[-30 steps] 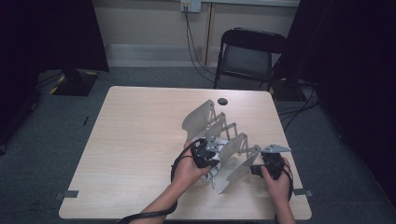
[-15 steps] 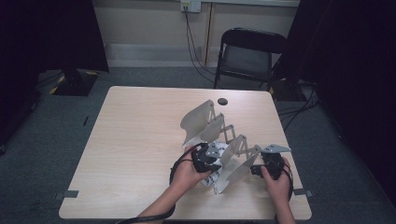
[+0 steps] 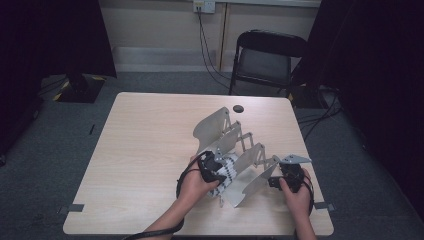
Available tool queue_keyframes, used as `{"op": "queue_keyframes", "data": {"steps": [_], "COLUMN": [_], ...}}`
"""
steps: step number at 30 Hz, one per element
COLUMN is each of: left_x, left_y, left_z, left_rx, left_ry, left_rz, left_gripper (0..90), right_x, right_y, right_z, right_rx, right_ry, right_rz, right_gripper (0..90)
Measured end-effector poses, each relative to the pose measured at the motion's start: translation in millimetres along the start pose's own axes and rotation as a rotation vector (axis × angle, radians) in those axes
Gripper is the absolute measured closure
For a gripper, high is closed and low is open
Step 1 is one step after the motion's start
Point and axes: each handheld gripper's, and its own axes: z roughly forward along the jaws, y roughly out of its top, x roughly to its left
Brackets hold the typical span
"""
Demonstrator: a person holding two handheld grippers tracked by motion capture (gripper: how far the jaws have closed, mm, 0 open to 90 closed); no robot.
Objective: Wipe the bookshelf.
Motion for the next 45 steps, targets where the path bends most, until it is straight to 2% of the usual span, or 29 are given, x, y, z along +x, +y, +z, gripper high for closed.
{"op": "queue_keyframes", "data": {"steps": [2, 4, 5, 7, 8, 9, 10, 12, 13, 14, 16, 17, 19, 21, 28, 36, 39, 45], "left_x": [0.6, 0.8, 2.3, 5.2, 6.4, 6.2, 6.2, 6.8, 6.8, 7.8, 9.2, 8.7, 6.7, 4.8, 0.3, -3.4, -3.3, -2.8], "left_y": [3.9, 7.7, 8.7, 7.7, 6.0, 4.3, 2.6, 1.3, 1.9, 3.5, 6.5, 9.0, 14.7, 20.8, 37.3, 56.2, 57.9, 47.0], "left_z": [-0.1, 3.7, 7.9, 15.6, 19.8, 22.8, 25.0, 24.9, 23.8, 21.5, 16.2, 12.1, 3.8, -3.5, -23.8, -44.0, -43.2, -25.2], "left_rx": [-0.022, -0.042, -0.047, -0.04, -0.036, -0.021, -0.012, -0.018, -0.019, -0.01, -0.043, -0.062, -0.081, -0.101, -0.167, -0.206, -0.197, -0.173], "left_ry": [0.014, 0.036, 0.035, 0.006, -0.011, -0.031, -0.035, -0.056, -0.056, -0.05, -0.067, -0.076, -0.067, -0.064, -0.066, -0.05, -0.05, -0.069], "left_rz": [-0.018, -0.007, -0.01, -0.024, -0.032, -0.034, -0.027, -0.04, -0.042, -0.019, -0.001, -0.004, 0.036, 0.058, 0.114, 0.17, 0.189, 0.164], "left_gripper": [55.4, 49.5, 48.2, 48.7, 50.2, 57.5, 63.0, 73.0, 75.4, 76.7, 78.0, 78.2, 78.3, 78.3, 78.2, 78.3, 78.3, 78.3], "right_x": [0.0, 0.0, 0.0, 0.0, 0.0, 0.0, 0.0, 0.0, 0.0, -0.1, 0.0, 0.0, 0.0, -0.1, 0.0, 0.0, 0.0, 0.0], "right_y": [0.0, 0.0, 0.0, 0.0, 0.0, 0.0, 0.0, 0.0, 0.0, 0.0, 0.0, 0.0, 0.0, 0.0, 0.0, 0.0, 0.0, 0.0], "right_z": [0.0, 0.0, 0.0, 0.0, 0.0, 0.0, 0.0, 0.0, 0.0, 0.0, 0.0, 0.0, 0.0, 0.0, 0.0, 0.0, 0.0, 0.0], "right_rx": [0.0, 0.0, 0.0, 0.0, 0.0, 0.0, 0.0, 0.0, 0.0, 0.0, 0.0, 0.0, 0.0, 0.0, 0.0, 0.0, 0.0, 0.0], "right_ry": [0.0, 0.0, 0.0, 0.0, 0.0, 0.0, 0.0, 0.0, 0.0, 0.0, 0.0, 0.0, 0.0, 0.0, 0.0, 0.0, 0.0, 0.0], "right_rz": [0.0, 0.0, 0.0, 0.0, 0.0, 0.0, 0.0, 0.0, 0.0, 0.0, 0.0, 0.0, 0.0, 0.0, -0.001, 0.0, 0.0, 0.0], "right_gripper": [15.0, 15.0, 15.1, 15.1, 15.0, 15.0, 15.0, 15.0, 15.0, 15.0, 15.1, 15.1, 15.1, 15.0, 15.0, 15.0, 15.0, 15.0]}}
